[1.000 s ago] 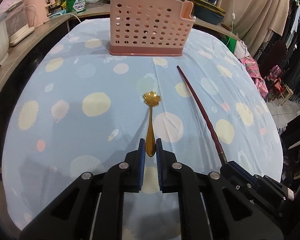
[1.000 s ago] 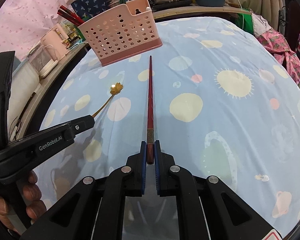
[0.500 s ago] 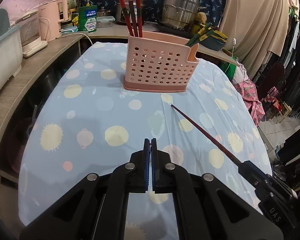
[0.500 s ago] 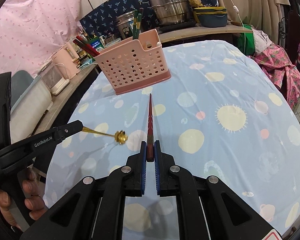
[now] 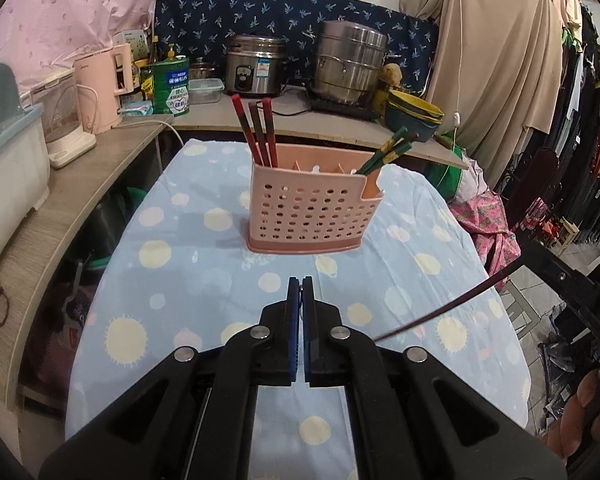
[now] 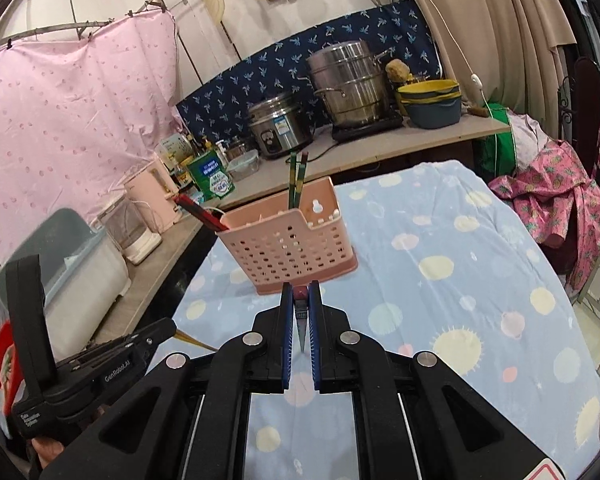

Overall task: Organize utensils
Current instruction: 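Carry the spoon in the left tool and chopstick in the right tool into the holder, opening both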

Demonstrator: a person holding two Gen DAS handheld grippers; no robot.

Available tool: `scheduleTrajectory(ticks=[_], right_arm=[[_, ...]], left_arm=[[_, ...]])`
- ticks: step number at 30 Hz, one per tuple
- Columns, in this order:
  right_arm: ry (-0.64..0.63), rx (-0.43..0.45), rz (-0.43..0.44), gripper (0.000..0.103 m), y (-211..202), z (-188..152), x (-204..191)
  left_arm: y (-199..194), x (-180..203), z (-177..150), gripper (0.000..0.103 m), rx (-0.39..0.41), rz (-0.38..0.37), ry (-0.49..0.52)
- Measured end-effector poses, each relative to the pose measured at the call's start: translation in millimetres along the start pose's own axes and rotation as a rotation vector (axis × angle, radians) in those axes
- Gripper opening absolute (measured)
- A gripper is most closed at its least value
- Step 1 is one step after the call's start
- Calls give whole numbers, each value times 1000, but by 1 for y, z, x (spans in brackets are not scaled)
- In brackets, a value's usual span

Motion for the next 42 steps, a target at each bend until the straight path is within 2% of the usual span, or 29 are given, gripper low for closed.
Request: scheduleTrajectory(ticks=[14, 19, 23, 30, 36, 42], right_arm=[[-32, 228, 41, 7, 13, 111, -30], [-14, 325, 60, 7, 24, 152, -40], [-7, 374, 61, 7, 41, 175, -47], [-22, 338, 32, 7, 89, 181, -50], [-23, 248, 9, 7, 128, 167, -39], [-28, 198, -15, 7, 150, 153, -30]], left_arm=[[-3, 3, 116, 1, 189, 14, 41], [11, 5, 149, 1, 221, 24, 49], [29, 5, 162, 1, 217, 36, 56], [64, -4, 163, 1, 169, 54, 55], [85, -11, 154, 1, 130, 63, 48], [96, -15, 150, 1, 108, 72, 45]])
Point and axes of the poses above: each gripper's, at about its wrist camera, not at the fingertips, and y roughly the way its jaws point, x to its right, z to its top, the point moved 6 cm from there along y, roughly the way its jaws point, and after that the axes turned 7 degrees about x, right-handed, at the moved point
